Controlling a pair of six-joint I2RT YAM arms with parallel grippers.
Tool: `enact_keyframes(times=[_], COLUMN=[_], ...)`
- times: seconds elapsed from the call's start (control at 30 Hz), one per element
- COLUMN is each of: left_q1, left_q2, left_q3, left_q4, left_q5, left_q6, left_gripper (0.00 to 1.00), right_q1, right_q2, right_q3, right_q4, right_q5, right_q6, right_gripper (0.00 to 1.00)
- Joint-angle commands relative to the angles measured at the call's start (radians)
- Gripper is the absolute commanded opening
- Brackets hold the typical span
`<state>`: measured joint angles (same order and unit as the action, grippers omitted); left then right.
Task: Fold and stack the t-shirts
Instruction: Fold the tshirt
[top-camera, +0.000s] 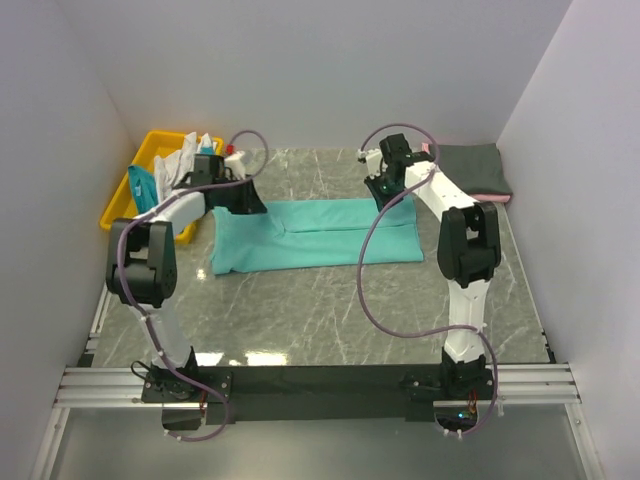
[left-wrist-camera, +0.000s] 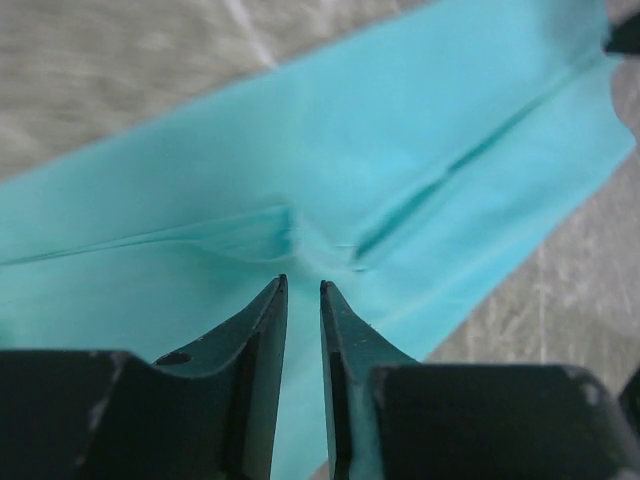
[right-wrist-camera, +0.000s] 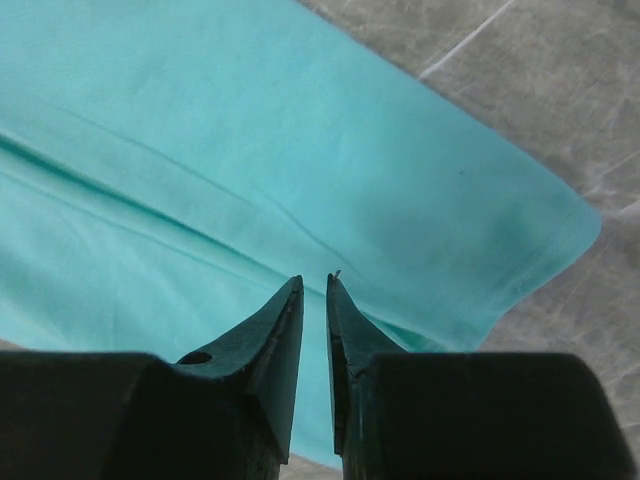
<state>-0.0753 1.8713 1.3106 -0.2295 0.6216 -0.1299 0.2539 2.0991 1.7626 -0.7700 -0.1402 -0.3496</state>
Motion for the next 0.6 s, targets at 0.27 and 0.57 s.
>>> enact_keyframes(times=[0.27,0.57], left_q1=[-0.064,-0.055], left_q2=[0.279,0.135], left_q3=[0.229,0.273], left_q4=[-0.079,-0.122], left_q5=[-0.043,-0.029], left_q6=[-0.025,0.091], left_gripper=[0.26,0.52], right_q1=[-0.012,-0.010], right_q2=[0.147,0.053], right_q3=[0.078,-0.080], right_q4=[-0.051,-0.089], right_q5=[0.067,0.059], right_q6=[-0.026,-0.025], right_gripper=[0.19,0.16])
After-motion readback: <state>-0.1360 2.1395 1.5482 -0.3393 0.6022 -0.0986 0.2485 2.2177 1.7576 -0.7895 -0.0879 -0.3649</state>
